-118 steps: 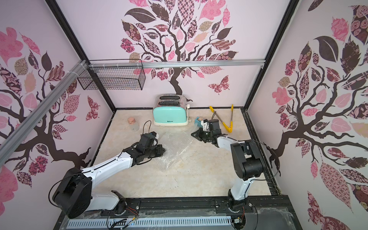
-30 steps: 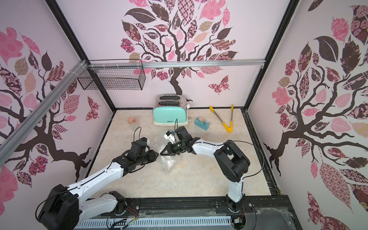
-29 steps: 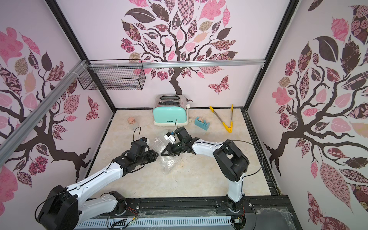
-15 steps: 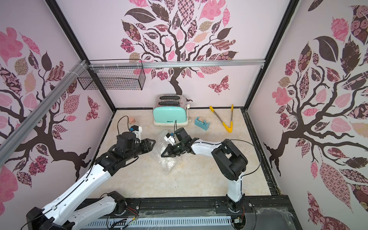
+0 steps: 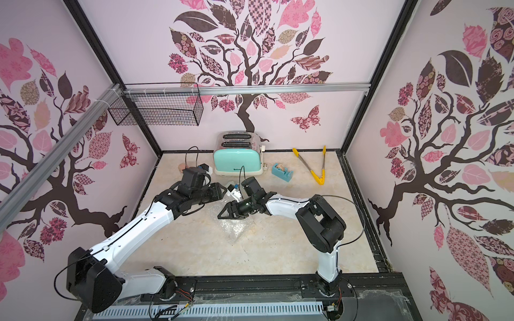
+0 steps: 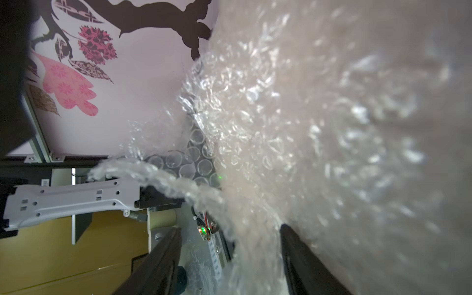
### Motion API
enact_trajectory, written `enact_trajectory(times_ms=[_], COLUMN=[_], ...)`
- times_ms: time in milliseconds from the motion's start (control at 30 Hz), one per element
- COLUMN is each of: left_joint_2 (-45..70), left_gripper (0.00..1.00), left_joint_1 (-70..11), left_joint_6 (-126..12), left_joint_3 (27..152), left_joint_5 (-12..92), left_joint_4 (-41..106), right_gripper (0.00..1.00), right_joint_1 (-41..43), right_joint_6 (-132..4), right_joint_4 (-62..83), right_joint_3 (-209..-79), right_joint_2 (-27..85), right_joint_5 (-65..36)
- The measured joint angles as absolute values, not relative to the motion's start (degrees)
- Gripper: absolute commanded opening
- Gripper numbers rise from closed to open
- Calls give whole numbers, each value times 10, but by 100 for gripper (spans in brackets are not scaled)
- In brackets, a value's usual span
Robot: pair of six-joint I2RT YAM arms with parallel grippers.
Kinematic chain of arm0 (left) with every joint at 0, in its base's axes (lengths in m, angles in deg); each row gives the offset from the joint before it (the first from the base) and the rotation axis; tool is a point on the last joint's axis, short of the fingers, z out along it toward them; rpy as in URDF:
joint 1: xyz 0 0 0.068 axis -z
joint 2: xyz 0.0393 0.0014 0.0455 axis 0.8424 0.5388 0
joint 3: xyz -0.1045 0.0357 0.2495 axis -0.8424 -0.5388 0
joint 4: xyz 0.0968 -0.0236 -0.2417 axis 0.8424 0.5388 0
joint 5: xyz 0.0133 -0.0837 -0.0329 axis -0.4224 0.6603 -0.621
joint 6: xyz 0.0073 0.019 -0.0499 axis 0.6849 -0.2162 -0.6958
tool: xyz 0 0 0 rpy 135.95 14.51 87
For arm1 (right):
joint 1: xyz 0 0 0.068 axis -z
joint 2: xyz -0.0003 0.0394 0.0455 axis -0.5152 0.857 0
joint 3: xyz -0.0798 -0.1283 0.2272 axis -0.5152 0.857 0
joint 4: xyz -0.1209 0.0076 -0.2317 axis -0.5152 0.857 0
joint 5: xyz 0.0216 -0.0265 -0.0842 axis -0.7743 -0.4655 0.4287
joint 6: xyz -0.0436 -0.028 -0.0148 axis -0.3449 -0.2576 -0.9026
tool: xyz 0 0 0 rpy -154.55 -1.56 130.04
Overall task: Wrap mugs in bubble wrap
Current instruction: Wrap the mug in bubble wrap.
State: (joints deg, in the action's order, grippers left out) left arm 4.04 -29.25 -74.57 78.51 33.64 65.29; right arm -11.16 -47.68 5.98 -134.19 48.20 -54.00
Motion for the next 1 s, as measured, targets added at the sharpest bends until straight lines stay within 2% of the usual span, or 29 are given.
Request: enact_trajectory(times_ms=[100, 333, 500, 800, 1000], left_joint_2=[47, 50, 27, -82, -125], left_gripper=[39, 26, 25, 25, 26], left_joint_1=[-305, -320, -320, -322, -328], left_joint_6=[-737, -723, -735, -784, -800], left_joint_3=[784, 751, 682, 611, 617], left_joint_5=[347, 362, 351, 275, 292], left_joint_4=[657, 665, 676, 694, 717], right_gripper=[78, 83, 85, 85, 84], right_joint_1=[-112, -112, -113, -113, -113], right_joint_6=[-476, -469, -469, -466, -460], right_joint_4=[51, 41, 34, 24, 10], right_joint_3=[-1341, -1339, -1336, -1332, -1325], right_joint_2=[481, 479, 476, 475, 475], right_joint_5=[-546, -550, -549, -548, -548])
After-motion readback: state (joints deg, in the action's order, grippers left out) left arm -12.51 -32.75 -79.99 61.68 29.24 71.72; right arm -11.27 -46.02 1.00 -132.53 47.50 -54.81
